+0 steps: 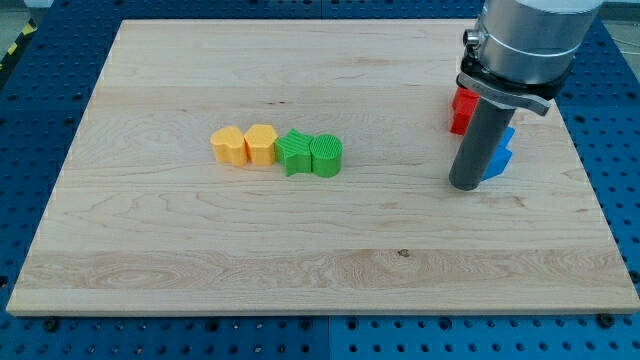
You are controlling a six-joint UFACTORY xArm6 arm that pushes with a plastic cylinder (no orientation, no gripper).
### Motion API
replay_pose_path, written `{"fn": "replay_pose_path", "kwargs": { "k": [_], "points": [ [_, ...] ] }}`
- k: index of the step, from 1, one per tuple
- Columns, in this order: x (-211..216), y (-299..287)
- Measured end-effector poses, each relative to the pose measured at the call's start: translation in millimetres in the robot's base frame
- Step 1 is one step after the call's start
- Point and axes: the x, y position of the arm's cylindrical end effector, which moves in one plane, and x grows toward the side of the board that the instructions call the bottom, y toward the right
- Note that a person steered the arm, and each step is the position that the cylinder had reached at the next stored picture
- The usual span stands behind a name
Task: Push the blue triangle towards top
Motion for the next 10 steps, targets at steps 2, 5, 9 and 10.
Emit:
{"fn": "replay_pose_path", "kwargs": {
  "k": [2,5,9,10],
  "points": [
    [31.7,6.5],
    [-2.3,32.1],
    [-44.8,-16.1],
    [-51.6,12.6]
  ]
}}
